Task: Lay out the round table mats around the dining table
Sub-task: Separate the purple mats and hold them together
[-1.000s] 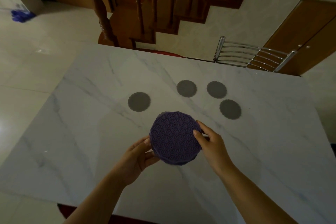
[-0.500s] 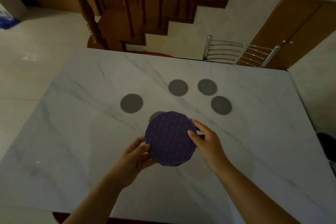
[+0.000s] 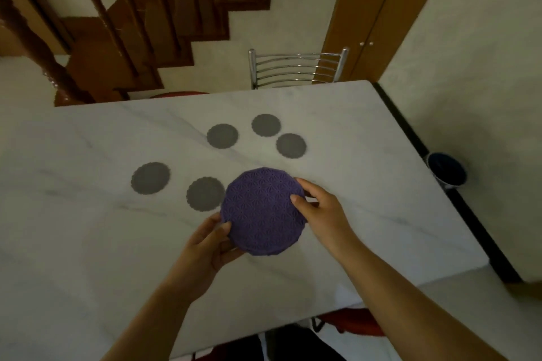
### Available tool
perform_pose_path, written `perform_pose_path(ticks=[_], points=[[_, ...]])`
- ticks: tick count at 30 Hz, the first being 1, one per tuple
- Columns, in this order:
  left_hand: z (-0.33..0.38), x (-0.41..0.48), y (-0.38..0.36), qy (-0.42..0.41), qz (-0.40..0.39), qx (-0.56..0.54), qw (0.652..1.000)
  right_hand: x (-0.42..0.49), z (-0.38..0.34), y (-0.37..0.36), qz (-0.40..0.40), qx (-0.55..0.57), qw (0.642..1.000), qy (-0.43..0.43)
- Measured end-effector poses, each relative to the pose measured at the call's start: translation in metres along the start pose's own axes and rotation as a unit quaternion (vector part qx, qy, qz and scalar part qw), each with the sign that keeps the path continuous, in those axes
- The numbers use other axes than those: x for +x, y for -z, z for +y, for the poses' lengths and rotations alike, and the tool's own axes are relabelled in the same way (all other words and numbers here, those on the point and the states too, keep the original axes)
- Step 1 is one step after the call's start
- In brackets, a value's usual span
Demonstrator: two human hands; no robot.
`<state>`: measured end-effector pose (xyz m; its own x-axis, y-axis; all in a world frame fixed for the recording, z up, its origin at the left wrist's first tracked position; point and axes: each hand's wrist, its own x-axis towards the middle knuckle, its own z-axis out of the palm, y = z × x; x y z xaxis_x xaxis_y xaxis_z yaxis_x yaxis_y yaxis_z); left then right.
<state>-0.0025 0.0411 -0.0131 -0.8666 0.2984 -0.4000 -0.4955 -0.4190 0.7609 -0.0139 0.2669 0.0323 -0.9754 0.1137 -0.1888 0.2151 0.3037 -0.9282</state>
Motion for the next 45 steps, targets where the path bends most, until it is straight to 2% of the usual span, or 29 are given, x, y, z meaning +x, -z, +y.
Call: perform_pose_path(ticks=[5,10,21,28,34,38,45], points=[[-0.023,-0.003,-0.038,0.006,-0.026,0.010,1.000,-0.017,0.014,0.046,0.020,0.016,1.000,-0.008],[-0.057,-0.004,-0.095,-0.012,-0.015,0.024,1.000,-0.031,0.035,0.106,0.012,0.031,0.999,0.000],[-0.150,-0.005,-0.243,-0.053,0.022,-0.064,0.996,-0.047,0.064,0.263,-0.019,0.003,0.999,0.048],[-0.162,0.001,-0.255,-0.055,0.058,-0.086,0.993,-0.035,0.070,0.282,-0.020,0.007,1.000,0.013],[-0.146,0.010,-0.253,-0.061,0.042,-0.069,0.995,-0.023,0.061,0.281,-0.011,0.032,0.999,-0.013],[-0.141,0.017,-0.260,-0.069,0.029,-0.067,0.995,-0.012,0.055,0.291,-0.042,0.081,0.995,-0.033],[-0.146,0.033,-0.266,-0.100,0.131,-0.089,0.982,0.033,0.055,0.325,-0.027,0.091,0.994,-0.046]])
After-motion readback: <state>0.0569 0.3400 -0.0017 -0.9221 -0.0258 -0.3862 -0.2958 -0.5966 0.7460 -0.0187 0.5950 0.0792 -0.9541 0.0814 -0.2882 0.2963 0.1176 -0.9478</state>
